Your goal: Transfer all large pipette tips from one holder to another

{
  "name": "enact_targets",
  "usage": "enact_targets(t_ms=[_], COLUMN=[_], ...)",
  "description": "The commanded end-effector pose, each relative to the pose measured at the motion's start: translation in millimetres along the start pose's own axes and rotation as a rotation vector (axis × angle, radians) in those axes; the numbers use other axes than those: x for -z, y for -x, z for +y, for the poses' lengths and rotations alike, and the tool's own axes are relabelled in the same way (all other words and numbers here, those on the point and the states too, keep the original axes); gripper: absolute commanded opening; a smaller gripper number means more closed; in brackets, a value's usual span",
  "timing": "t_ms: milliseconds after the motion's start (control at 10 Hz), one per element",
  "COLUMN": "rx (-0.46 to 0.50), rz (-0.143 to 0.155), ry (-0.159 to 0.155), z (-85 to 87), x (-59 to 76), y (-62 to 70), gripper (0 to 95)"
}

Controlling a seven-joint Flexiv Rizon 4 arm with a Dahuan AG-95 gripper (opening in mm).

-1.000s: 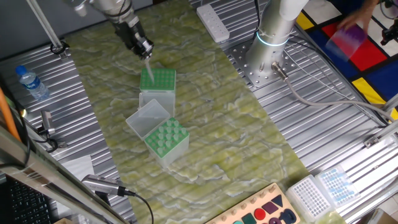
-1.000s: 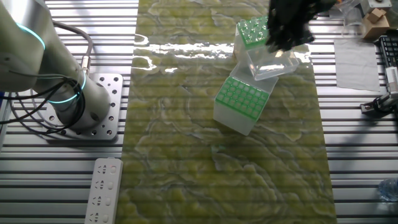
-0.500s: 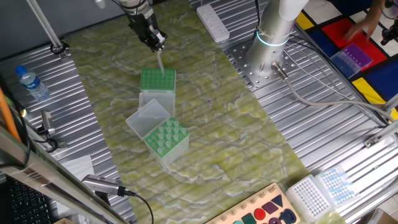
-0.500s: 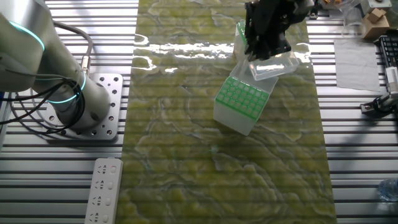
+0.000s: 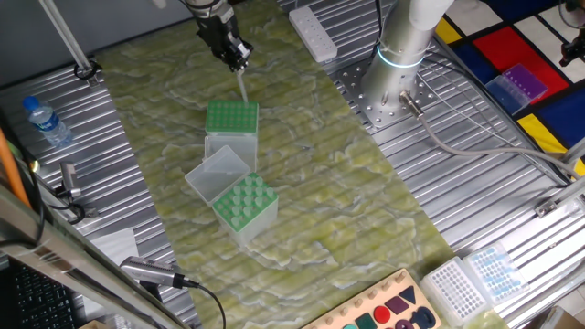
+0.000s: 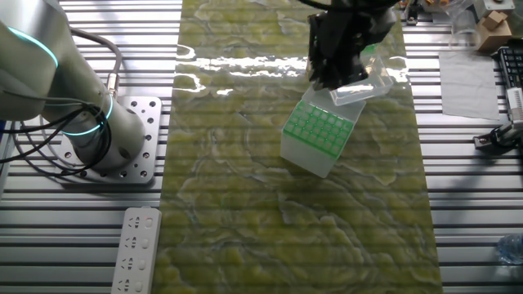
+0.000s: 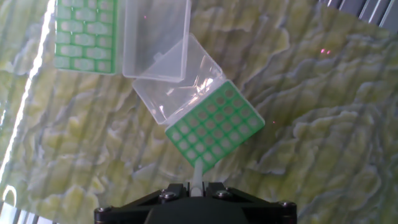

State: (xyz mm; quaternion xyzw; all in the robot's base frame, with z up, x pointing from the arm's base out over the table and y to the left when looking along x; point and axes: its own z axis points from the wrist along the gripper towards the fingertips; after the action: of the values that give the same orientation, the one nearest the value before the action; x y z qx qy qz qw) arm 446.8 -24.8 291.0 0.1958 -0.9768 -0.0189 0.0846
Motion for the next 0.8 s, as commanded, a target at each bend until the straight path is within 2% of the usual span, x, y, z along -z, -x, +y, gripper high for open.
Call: enact_targets(t_ms=[100, 800], rx=[0.001, 0.011], rz=[0.002, 0.001], ry=[0.000, 0.002], z=[0.6, -0.4], x=[-0.8, -9.1], y=[-0.8, -10.6], gripper=[0.0, 0.0])
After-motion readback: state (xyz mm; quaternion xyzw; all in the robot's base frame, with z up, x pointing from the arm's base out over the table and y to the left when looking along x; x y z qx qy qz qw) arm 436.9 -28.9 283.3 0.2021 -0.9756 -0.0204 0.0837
